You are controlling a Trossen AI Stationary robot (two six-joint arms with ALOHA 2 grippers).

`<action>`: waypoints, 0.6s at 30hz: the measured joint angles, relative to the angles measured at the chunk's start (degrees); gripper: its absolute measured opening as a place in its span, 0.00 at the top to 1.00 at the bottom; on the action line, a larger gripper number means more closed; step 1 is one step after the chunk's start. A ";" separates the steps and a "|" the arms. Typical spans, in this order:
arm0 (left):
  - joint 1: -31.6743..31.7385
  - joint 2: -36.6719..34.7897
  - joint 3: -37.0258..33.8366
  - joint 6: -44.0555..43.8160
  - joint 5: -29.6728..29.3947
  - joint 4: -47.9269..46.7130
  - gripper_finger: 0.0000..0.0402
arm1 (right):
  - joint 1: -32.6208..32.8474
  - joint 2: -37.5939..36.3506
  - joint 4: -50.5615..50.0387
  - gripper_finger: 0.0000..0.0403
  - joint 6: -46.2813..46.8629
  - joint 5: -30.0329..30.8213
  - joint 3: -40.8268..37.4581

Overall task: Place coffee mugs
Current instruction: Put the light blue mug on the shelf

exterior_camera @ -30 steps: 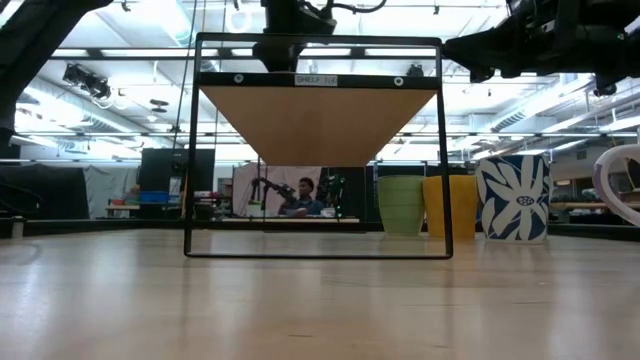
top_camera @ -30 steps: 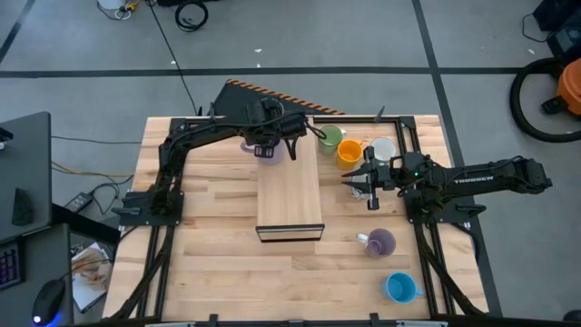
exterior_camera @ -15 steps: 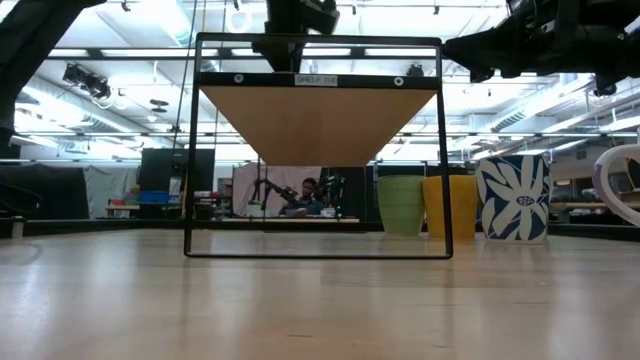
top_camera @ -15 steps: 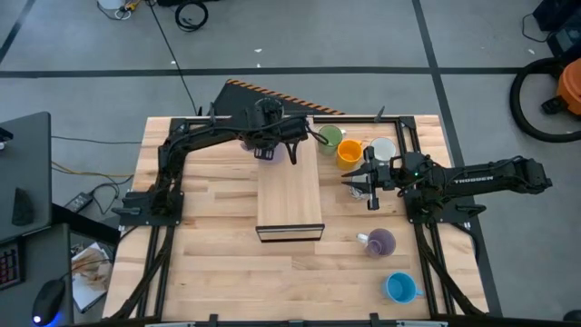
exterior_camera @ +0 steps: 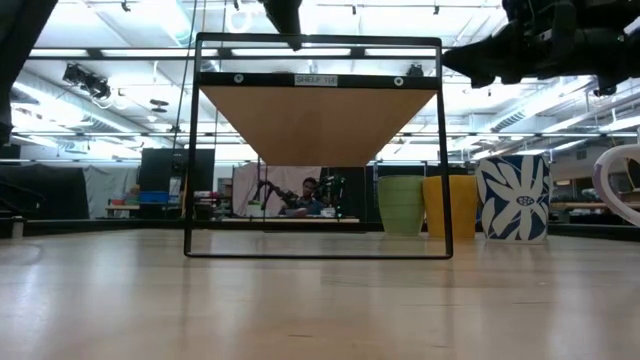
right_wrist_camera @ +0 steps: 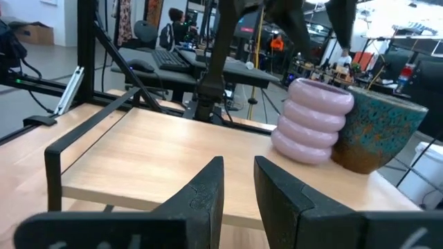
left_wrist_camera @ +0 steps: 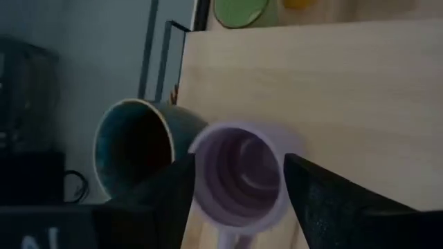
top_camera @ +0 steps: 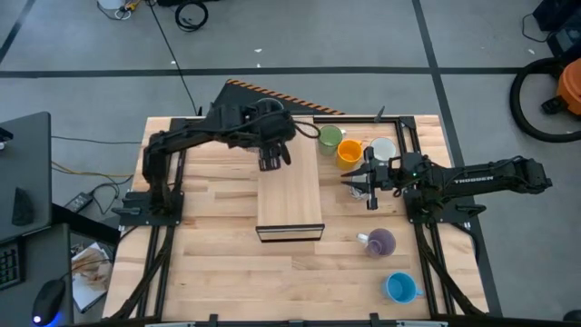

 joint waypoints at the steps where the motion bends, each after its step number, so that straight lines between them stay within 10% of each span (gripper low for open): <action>1: -0.64 -0.35 0.01 0.05 0.22 0.37 0.45 | 0.00 0.00 -0.12 0.78 0.36 0.02 0.00; 18: -5.97 -2.24 -4.64 2.26 2.40 12.29 0.57 | -0.07 0.87 -1.23 0.78 2.06 4.66 -0.02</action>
